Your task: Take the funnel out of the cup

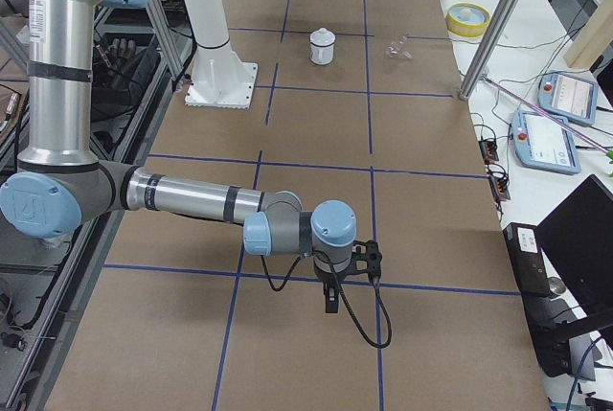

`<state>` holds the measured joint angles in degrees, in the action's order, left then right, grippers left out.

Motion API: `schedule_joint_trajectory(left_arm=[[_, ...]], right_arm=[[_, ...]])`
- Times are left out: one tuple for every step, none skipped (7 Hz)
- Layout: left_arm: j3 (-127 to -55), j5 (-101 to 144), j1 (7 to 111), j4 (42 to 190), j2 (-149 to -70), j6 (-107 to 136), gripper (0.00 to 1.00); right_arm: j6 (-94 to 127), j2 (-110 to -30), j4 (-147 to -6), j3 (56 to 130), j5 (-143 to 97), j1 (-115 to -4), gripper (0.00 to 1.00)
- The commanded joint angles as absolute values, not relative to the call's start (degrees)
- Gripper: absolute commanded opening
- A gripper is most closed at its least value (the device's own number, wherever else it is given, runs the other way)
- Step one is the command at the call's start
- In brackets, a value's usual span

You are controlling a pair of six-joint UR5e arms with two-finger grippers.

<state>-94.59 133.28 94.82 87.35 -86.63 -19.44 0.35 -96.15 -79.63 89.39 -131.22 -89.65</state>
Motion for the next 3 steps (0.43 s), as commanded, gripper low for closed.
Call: schedule_joint_trajectory(left_arm=[[-94.7,133.3,94.8,87.4,-86.4,-19.4,1.00],[-94.8,133.4,94.8,87.4,-86.4,-19.3,1.00],[-95.1,133.2,94.8,87.4,-86.4,-19.3,1.00]], right_arm=[[0.4,-96.2,-79.6,89.4,-131.2,-89.6,1.00],[0.4,-96.2,-79.6,89.4,-131.2,-89.6,1.00],[0.4,-96.2,-79.6,89.4,-131.2,-89.6,1.00]])
